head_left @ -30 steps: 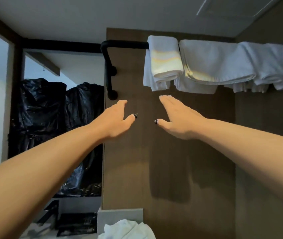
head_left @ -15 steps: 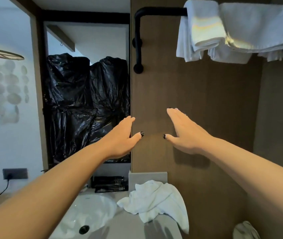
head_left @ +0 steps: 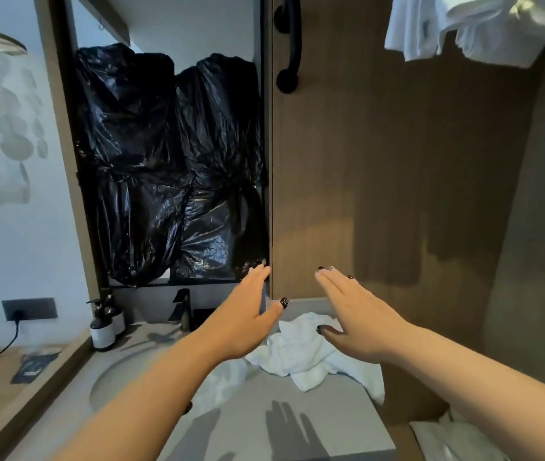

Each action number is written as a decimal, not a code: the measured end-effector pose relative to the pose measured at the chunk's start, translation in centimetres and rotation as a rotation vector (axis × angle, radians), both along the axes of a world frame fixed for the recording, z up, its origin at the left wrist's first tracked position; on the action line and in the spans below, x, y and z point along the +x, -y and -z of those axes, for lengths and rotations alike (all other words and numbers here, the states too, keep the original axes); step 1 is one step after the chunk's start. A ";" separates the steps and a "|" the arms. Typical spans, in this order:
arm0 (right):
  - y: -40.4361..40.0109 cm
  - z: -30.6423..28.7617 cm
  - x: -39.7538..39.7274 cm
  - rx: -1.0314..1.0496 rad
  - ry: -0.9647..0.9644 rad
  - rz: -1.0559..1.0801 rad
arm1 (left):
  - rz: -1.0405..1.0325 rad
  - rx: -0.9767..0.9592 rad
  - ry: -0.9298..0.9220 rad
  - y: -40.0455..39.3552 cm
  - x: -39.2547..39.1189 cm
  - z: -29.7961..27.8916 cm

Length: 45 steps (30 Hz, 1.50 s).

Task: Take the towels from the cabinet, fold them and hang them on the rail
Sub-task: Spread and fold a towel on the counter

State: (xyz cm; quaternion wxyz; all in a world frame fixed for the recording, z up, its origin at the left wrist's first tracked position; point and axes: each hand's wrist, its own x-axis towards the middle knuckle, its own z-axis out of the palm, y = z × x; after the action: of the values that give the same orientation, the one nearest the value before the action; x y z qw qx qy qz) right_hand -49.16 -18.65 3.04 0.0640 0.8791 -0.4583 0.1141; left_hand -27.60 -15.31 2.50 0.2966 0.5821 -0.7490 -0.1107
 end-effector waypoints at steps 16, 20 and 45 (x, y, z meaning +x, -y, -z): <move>12.4 12.8 -4.1 0.277 -0.074 0.110 | 0.037 0.233 -0.064 11.0 -0.2 12.1; 17.9 16.0 -5.4 0.356 -0.049 0.122 | 0.015 0.312 -0.104 16.1 -1.0 15.7; 31.7 26.7 -4.3 0.467 0.004 -0.074 | -0.354 0.213 -0.064 27.8 -7.0 32.5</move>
State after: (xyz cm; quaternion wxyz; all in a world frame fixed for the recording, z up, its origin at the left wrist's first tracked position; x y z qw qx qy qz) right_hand -53.45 -50.36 -23.61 -0.1463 0.8860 -0.4399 0.0089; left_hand -34.64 -43.09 -29.97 0.2721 0.7289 -0.6091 -0.1538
